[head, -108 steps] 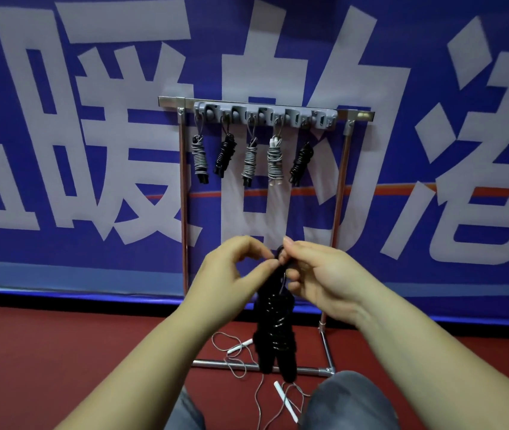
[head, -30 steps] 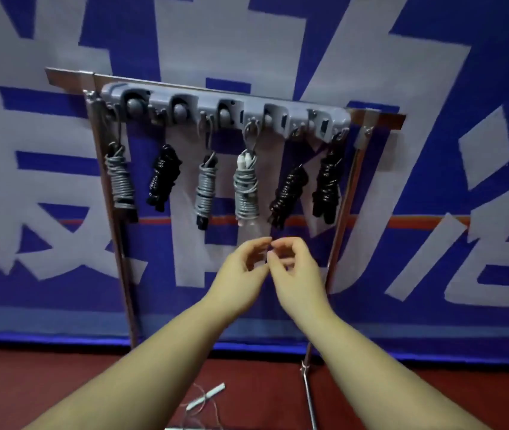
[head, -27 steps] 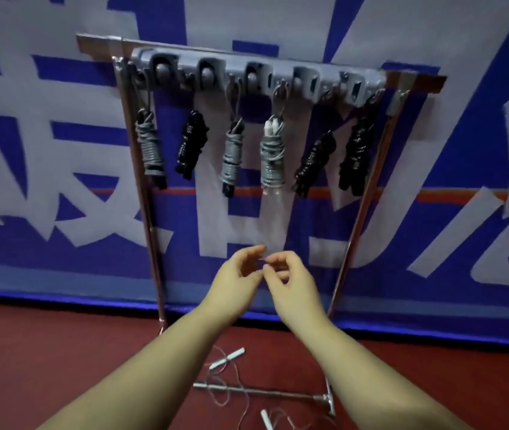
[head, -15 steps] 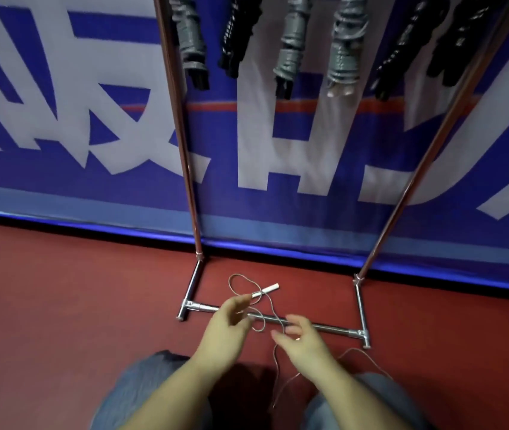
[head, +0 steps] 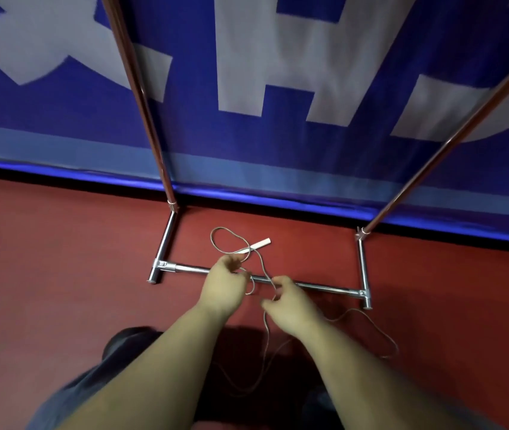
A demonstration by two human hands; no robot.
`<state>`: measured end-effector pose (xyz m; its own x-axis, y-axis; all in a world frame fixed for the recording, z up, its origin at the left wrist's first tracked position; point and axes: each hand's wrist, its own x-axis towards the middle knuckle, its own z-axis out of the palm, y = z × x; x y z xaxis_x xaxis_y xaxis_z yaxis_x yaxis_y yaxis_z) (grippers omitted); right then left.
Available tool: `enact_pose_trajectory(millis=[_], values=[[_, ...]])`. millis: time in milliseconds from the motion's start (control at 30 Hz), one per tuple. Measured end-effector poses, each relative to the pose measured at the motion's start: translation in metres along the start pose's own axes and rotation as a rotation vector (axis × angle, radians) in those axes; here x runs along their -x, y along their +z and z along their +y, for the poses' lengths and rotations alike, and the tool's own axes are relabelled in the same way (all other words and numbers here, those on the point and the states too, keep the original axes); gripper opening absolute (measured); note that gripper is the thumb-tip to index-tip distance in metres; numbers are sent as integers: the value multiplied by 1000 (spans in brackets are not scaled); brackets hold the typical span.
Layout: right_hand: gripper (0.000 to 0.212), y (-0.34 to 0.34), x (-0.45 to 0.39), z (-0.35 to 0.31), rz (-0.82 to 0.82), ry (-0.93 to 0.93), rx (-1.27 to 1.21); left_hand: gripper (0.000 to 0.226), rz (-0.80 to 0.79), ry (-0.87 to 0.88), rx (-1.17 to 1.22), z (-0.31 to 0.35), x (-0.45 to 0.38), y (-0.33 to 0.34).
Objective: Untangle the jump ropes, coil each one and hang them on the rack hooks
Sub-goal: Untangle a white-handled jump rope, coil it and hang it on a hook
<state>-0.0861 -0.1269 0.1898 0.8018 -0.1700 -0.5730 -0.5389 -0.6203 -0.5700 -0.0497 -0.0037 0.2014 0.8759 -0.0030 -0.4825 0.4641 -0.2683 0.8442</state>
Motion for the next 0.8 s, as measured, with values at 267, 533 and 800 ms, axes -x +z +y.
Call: enact_pose_trajectory(millis=[267,533,800], values=[[53,21,-82,41,0,146,-22,37,-88,-159,-221,-59,-69,30],[44,58,-173,78,-61,253,-178,38,-168,-293,-248,-125,-136,57],[40,92,-233,96,60,260,-84,30,-128,-382,-292,-166,-188,69]])
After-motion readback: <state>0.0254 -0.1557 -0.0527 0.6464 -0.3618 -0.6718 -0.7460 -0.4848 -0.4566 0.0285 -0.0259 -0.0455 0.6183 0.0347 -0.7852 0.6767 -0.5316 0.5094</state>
